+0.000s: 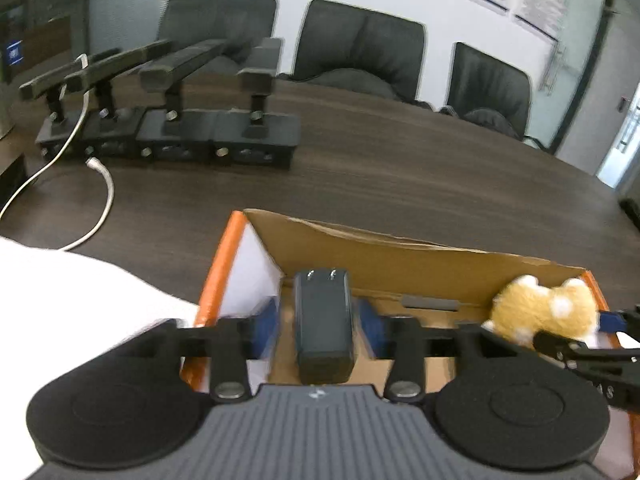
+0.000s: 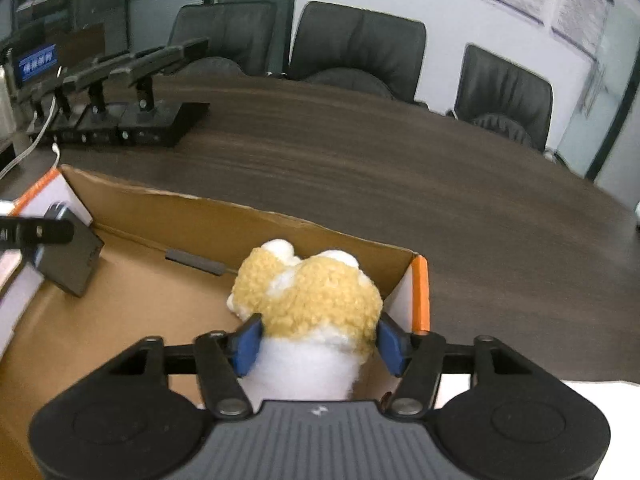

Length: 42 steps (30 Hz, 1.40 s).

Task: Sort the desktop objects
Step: 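Carry both into the cardboard box and open both tools to release, then grasp the translucent bead box with the left tool while the right tool grasps the white charger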

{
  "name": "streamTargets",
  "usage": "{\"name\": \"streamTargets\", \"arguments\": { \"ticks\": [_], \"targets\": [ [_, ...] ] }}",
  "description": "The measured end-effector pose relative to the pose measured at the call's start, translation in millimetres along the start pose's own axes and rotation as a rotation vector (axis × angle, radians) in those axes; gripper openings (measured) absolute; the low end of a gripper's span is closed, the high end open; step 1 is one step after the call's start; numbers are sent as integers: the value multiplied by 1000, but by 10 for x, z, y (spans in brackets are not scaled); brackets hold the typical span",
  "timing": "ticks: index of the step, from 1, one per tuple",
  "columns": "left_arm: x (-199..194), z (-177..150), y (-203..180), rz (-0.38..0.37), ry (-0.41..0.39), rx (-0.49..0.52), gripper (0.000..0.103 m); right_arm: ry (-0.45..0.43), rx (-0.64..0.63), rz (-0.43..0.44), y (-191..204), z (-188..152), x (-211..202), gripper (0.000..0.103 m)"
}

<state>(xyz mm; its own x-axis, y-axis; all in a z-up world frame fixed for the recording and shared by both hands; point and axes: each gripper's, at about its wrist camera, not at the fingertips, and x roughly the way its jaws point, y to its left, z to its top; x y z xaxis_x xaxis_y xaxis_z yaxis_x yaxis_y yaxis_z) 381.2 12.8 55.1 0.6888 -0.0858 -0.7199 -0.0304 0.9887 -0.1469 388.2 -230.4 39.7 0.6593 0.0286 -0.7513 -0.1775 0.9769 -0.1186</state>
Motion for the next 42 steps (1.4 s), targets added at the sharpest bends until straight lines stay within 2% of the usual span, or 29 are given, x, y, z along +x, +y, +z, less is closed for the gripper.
{"name": "streamTargets", "arguments": {
  "ticks": [3, 7, 9, 12, 15, 18, 20, 23, 28, 32, 34, 40, 42],
  "targets": [
    [-40, -20, -70, -13, -20, 56, 82, -1, -47, -22, 120, -13, 29, 73],
    [-87, -72, -146, 17, -1, 81, 88, -18, -35, -58, 125, 60, -42, 78],
    [-215, -22, -139, 61, -44, 68, 89, -9, 1, -32, 80, 84, -146, 79],
    [-542, 68, -123, 37, -73, 31, 98, 1, 44, -2, 4, 108, -380, 82],
    [-897, 91, -159, 8, -34, 1, 102, -2, 104, 61, -85, 89, -675, 89],
    [-1256, -63, -221, -28, -2, 43, 103, -6, 193, 144, -148, -28, -983, 90],
    [-1475, -273, -250, -30, -15, 85, 103, -18, 212, 186, -124, -188, -1182, 90],
    [-1786, -722, -267, -22, -69, 135, 103, -62, 193, 197, -33, -570, -1500, 90],
    [-2268, -1581, -259, -76, -166, 210, 103, -152, 150, 240, 193, -1361, -1969, 90],
    [-2592, -2257, -175, -109, -252, 176, 103, -222, 164, 269, 326, -2011, -2284, 90],
    [-2680, -2517, -169, -121, -262, 181, 103, -253, 159, 275, 398, -2320, -2405, 90],
    [-2829, -3257, -225, -74, -298, 220, 103, -290, 174, 220, 651, -3081, -2616, 90],
    [-2836, -3414, -240, -20, -320, 244, 103, -321, 160, 194, 717, -3265, -2705, 91]
  ]
}}
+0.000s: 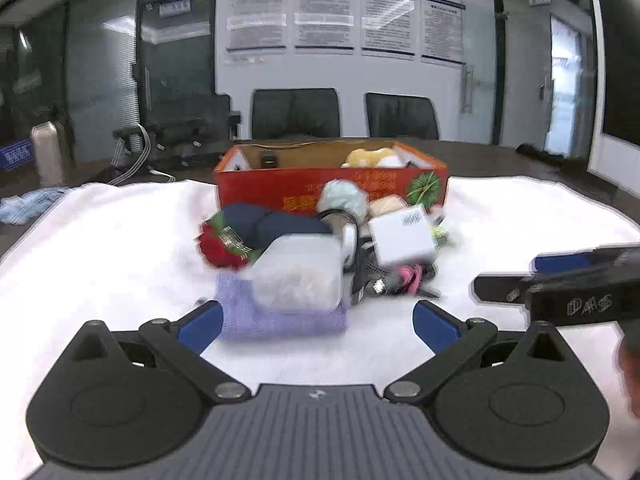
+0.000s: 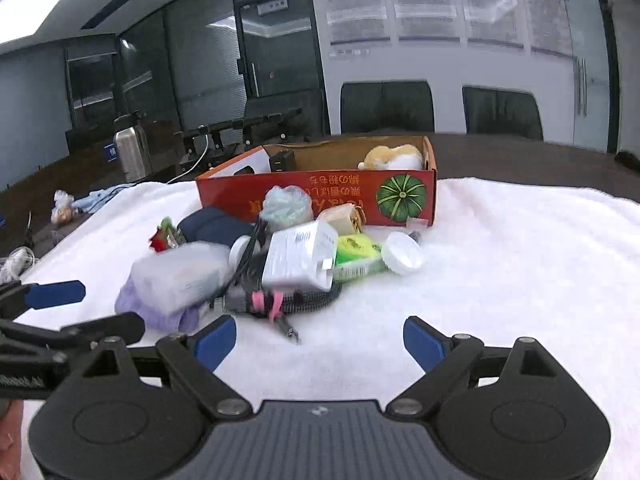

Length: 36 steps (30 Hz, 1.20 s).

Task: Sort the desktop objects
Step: 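Grasp the translucent bead box with the left tool while the right tool grasps the white charger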

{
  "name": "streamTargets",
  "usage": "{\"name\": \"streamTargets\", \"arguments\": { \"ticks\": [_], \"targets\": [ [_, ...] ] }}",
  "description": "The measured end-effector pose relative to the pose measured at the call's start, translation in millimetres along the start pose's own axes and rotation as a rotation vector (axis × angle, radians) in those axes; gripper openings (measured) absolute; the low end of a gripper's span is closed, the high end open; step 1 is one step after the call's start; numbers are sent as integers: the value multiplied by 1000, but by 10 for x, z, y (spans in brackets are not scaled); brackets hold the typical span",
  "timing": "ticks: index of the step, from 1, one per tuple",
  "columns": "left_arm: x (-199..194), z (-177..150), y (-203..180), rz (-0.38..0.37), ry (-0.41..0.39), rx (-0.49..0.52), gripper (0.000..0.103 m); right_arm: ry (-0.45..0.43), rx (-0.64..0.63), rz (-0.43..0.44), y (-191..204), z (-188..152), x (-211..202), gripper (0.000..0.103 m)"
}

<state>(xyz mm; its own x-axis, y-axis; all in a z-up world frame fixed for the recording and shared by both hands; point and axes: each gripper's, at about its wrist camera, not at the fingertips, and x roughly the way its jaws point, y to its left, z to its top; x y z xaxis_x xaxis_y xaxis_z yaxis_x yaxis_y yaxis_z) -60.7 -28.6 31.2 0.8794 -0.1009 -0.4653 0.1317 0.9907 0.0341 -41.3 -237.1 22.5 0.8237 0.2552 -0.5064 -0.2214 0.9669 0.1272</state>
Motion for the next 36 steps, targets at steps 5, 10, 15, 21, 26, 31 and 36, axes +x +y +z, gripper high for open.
{"name": "streamTargets", "arguments": {
  "ticks": [5, 10, 15, 21, 26, 31, 36],
  "targets": [
    [12, -212, -12, 16, 34, 14, 103, -7, 59, 1, -8, -274, -103, 100],
    [8, -196, 75, 14, 30, -35, 103, -20, 9, -18, 75, -366, -146, 99],
    [160, 117, 148, -10, -23, -40, 103, 6, -30, -34, 148, -366, -73, 99],
    [712, 383, 163, -42, 29, -42, 101, -44, -40, -47, 15, -200, -195, 98],
    [930, 291, 255, -80, 105, -113, 68, -92, -44, -35, -129, 183, -57, 96],
    [807, 308, 378, -120, 58, -158, 66, -28, -52, 61, -102, 538, 648, 73],
    [510, 436, 482, -112, -52, -164, 66, 57, -39, 115, -198, 653, 1234, 64]
  ]
}}
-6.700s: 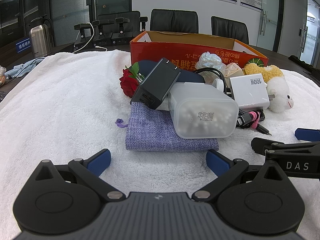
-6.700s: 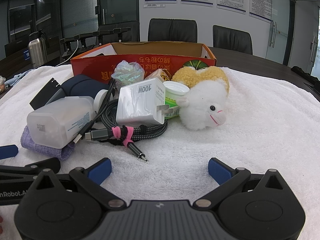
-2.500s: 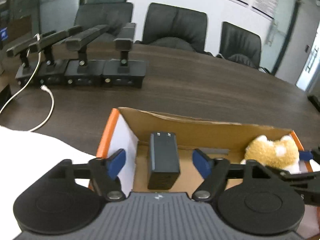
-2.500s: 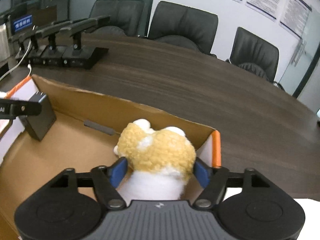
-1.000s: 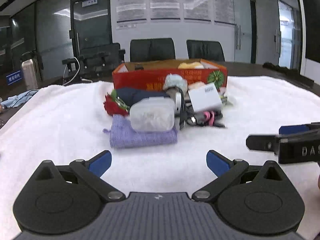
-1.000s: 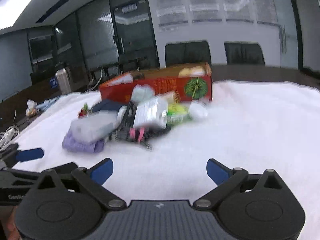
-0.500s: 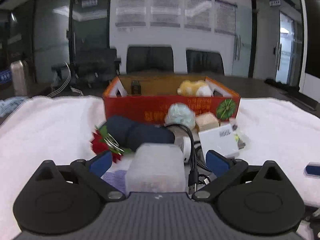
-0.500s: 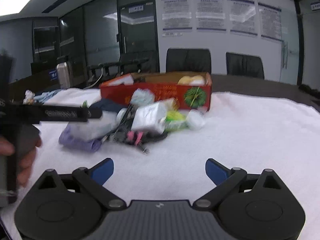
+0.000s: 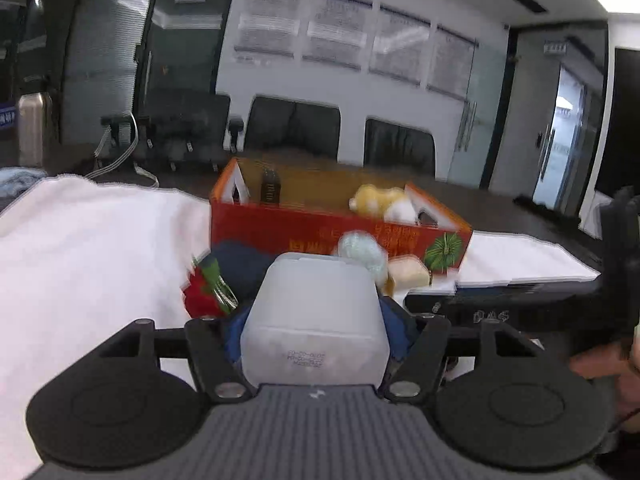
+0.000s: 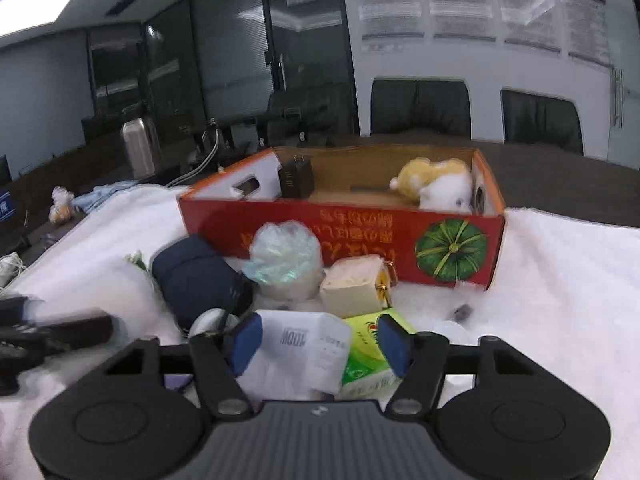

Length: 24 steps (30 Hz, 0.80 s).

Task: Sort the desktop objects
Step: 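Grasp the translucent bead box with the left tool while the right tool grasps the white charger, then lower both held items into the cardboard box and open both tools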

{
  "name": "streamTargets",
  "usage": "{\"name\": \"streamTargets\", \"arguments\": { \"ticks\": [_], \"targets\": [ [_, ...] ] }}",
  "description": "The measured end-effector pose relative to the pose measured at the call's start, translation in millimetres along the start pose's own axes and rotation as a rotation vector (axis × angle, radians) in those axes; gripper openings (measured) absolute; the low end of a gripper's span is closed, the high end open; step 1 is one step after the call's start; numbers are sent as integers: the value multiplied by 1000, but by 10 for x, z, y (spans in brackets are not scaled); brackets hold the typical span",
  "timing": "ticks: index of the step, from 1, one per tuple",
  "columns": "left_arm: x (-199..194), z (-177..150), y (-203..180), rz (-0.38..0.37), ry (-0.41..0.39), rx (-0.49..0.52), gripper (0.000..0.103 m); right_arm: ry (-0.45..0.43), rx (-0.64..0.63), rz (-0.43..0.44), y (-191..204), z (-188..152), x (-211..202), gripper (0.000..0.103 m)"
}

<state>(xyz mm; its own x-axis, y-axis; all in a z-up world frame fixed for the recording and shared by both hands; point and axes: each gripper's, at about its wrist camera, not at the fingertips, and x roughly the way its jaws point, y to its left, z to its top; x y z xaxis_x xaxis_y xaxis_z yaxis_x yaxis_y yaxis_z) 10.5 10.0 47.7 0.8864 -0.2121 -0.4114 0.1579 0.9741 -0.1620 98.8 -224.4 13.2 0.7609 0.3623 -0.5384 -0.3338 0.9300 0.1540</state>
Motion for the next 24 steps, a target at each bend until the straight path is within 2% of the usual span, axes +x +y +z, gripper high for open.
{"name": "streamTargets", "arguments": {
  "ticks": [1, 2, 5, 7, 9, 12, 17, 21, 24],
  "targets": [
    [-45, 38, 18, 9, -14, -4, 66, 8, 25, 30, -28, 5, 20, 49],
    [-79, 74, 27, 13, -26, -6, 66, 13, 36, 61, -26, 8, 0, 48],
    [-138, 183, 81, 7, -38, -18, 66, -9, 0, 57, 65, -20, -159, 38],
    [-154, 275, 111, -13, -23, -26, 66, -21, 30, 77, 73, 2, -290, 28],
    [-178, 363, 142, -39, -21, -24, 66, -52, 58, 76, 70, 35, -432, 27],
    [-123, 524, 167, -27, -10, -8, 66, -123, 96, 49, 1, 151, -595, 26],
    [131, 970, 166, -39, -46, -21, 66, -199, 93, 26, -146, 594, -653, 26],
    [781, 1335, 81, -34, 9, -52, 66, -210, 58, -9, -231, 1122, -352, 26],
    [1478, 1490, -33, 30, 70, -50, 66, -156, 16, -79, -299, 1509, 195, 27]
  ]
}}
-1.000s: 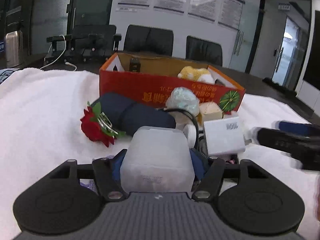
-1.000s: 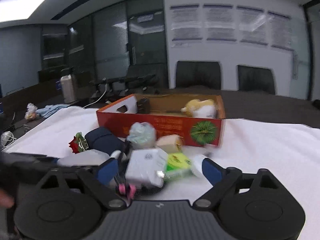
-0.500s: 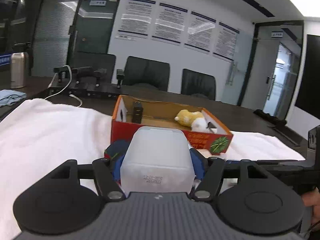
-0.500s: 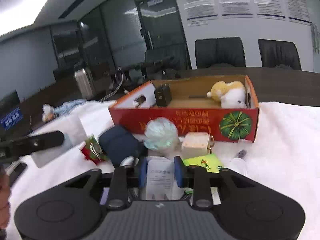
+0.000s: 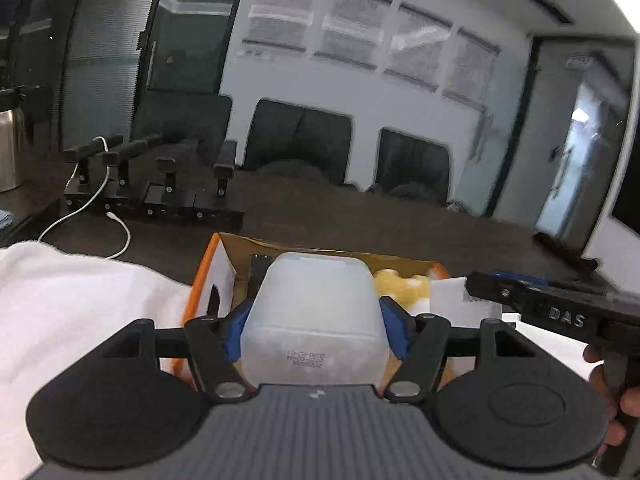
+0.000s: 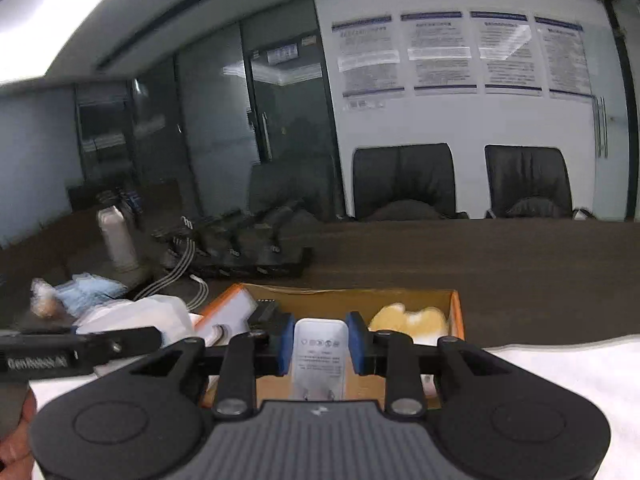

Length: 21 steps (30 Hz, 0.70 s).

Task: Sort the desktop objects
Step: 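Lower both held items into the cardboard box and open both tools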

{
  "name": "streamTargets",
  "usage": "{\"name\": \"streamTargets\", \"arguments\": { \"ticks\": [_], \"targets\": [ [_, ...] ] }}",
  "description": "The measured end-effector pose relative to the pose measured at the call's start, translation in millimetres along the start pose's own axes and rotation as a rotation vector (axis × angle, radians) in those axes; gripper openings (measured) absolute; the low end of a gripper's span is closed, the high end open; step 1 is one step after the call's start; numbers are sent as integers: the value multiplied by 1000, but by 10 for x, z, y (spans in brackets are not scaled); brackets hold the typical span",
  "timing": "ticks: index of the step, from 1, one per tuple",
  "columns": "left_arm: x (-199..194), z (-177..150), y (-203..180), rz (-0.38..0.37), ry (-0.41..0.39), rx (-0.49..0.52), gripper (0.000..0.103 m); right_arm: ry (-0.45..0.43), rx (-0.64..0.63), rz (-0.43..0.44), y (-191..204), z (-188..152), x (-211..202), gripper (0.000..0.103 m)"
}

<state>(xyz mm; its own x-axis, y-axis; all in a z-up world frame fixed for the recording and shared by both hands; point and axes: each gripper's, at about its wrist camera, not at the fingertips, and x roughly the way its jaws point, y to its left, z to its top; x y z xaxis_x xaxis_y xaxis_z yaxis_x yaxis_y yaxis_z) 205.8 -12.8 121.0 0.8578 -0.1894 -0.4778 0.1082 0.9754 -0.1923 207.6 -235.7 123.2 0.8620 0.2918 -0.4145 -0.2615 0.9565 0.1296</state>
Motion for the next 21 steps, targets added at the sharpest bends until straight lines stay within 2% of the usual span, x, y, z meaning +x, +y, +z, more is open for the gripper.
{"name": "streamTargets", "arguments": {
  "ticks": [5, 7, 9, 12, 14, 17, 19, 21],
  "targets": [
    [1075, 80, -94, 88, 103, 24, 66, 232, 19, -68, -130, 128, 1223, 26],
    [1372, 98, -23, 135, 155, -12, 67, 302, 57, -64, -214, 99, 1572, 26],
    [1555, 113, 67, 126, 214, -68, 67, 305, 92, -22, -321, 109, 1763, 26],
    [1702, 101, 144, 76, 288, -96, 67, 360, 239, 42, -538, 114, 1973, 26],
    [1712, 67, 137, 64, 325, -86, 69, 354, 278, 68, -626, 52, 2018, 27],
    [1695, 62, 179, 75, 331, -93, 84, 367, 223, 33, -565, 63, 2037, 31],
    [1682, 74, 204, 87, 336, -117, 86, 364, 132, -3, -493, 82, 2012, 33],
    [1658, 101, 203, 71, 343, -120, 86, 365, 108, -27, -450, 136, 1951, 38]
  ]
}}
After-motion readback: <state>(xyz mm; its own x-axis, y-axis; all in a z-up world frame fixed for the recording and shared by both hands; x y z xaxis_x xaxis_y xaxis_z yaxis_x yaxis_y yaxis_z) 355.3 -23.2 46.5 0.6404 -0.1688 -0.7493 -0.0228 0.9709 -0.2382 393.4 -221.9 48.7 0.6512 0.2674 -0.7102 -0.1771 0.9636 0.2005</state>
